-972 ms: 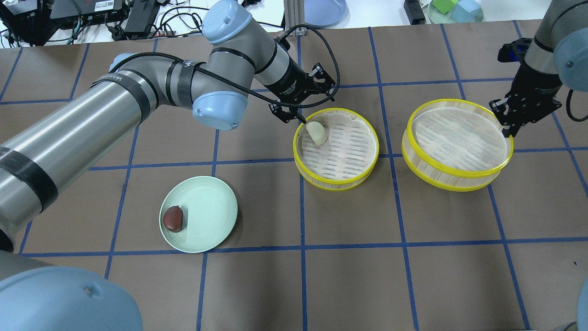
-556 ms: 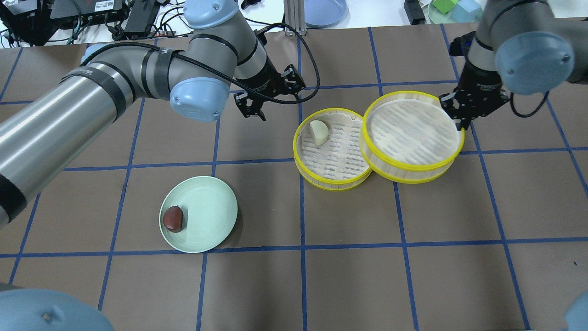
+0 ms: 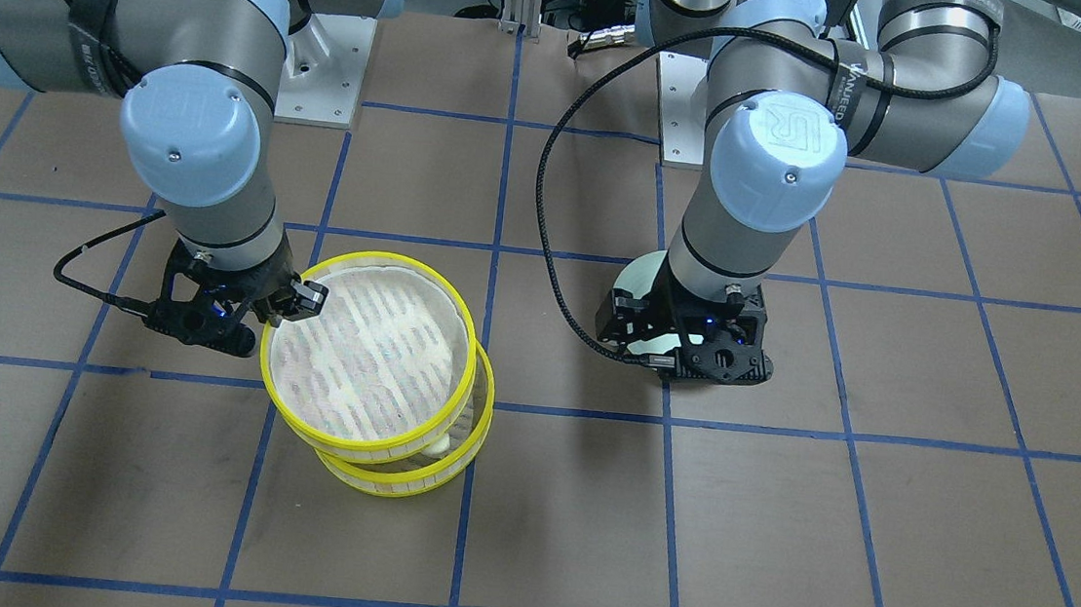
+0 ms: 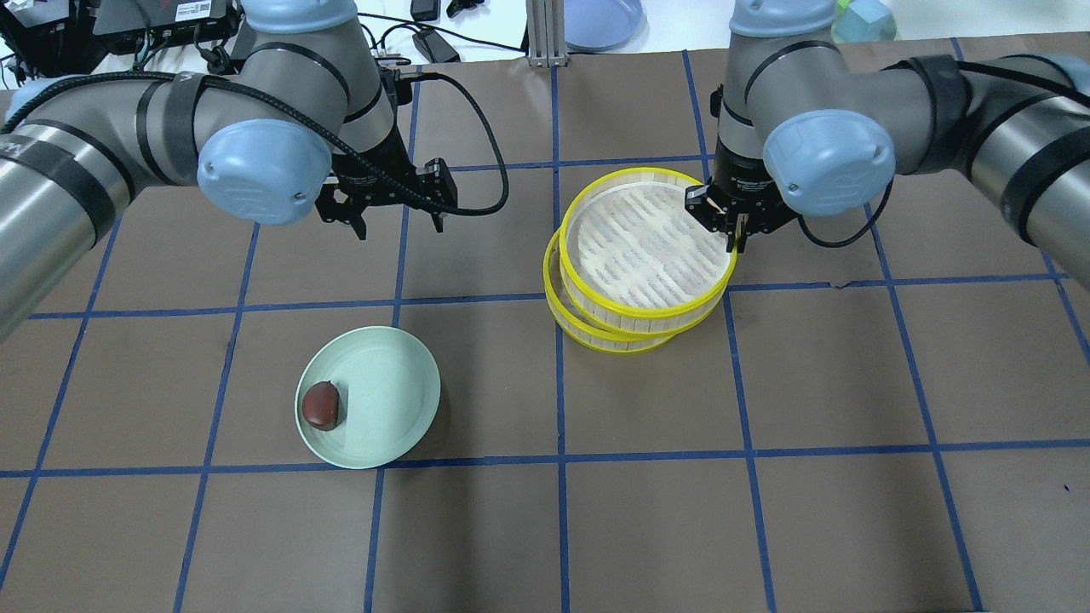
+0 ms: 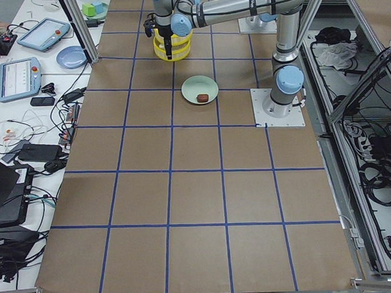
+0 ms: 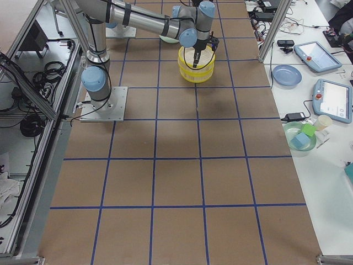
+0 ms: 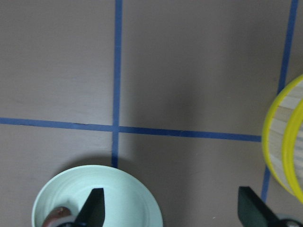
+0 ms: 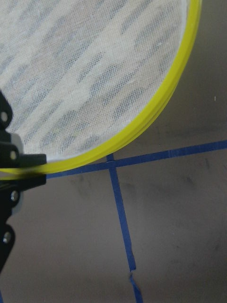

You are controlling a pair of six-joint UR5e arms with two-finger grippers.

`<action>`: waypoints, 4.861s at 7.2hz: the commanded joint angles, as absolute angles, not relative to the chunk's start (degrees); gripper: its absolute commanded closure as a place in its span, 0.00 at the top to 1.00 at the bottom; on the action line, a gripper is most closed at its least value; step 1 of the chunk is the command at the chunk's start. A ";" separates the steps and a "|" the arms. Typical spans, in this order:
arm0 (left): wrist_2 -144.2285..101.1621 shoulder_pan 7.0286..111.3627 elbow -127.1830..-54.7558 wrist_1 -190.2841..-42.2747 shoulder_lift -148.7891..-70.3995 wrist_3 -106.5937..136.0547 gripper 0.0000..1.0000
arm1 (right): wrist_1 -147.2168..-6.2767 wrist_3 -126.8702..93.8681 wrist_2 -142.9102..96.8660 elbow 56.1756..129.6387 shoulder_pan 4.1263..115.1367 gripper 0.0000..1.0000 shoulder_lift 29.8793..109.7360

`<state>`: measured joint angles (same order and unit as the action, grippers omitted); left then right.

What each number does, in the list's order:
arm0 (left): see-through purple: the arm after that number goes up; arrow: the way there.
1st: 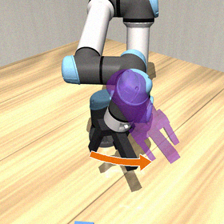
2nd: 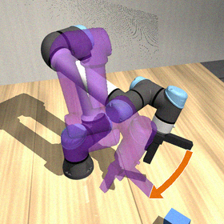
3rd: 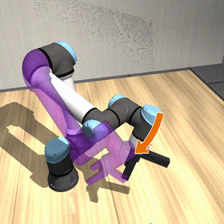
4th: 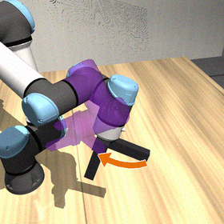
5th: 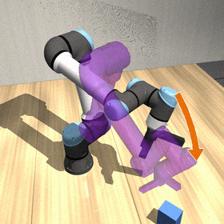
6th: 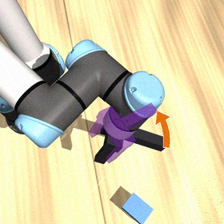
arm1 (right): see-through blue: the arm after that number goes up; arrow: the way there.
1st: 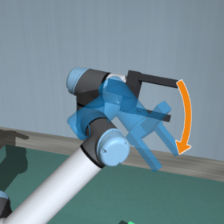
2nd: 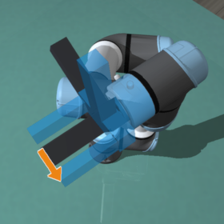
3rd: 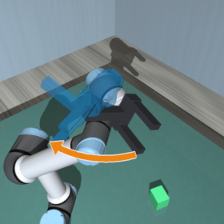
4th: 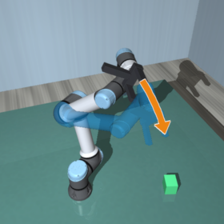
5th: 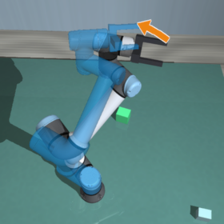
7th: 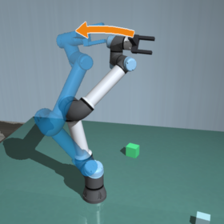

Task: Place buns in different layers of steamer
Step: 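Lower the left gripper onto the brown bun on the plate and grasp it, then lift the brown bun with the left gripper while the right gripper releases the steamer, then carry the brown bun over the top steamer tier and release it with the left gripper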

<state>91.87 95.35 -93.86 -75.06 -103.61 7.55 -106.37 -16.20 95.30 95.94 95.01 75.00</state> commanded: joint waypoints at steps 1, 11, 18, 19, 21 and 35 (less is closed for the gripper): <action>94.65 90.11 -96.67 -79.94 -101.78 -2.35 1.00 | -109.68 -20.11 94.92 95.98 95.89 0.00 73.83; 96.86 84.99 -108.81 -84.20 -107.92 -4.83 0.97 | -109.95 -19.34 97.11 98.88 96.94 0.73 73.21; 96.33 84.90 -108.63 -83.58 -111.26 -3.96 0.00 | -109.51 -16.17 99.50 96.87 96.94 1.00 76.09; 96.24 84.99 -108.11 -83.50 -111.10 -4.39 0.00 | -103.51 -15.82 97.93 94.33 96.86 1.00 79.94; 93.63 85.43 -106.19 -83.32 -109.35 -3.87 0.00 | -91.28 -15.73 92.86 86.00 96.33 1.00 86.20; 57.30 101.14 -89.73 -57.75 -111.43 36.21 0.00 | -88.42 -15.56 91.85 90.35 95.80 1.00 92.72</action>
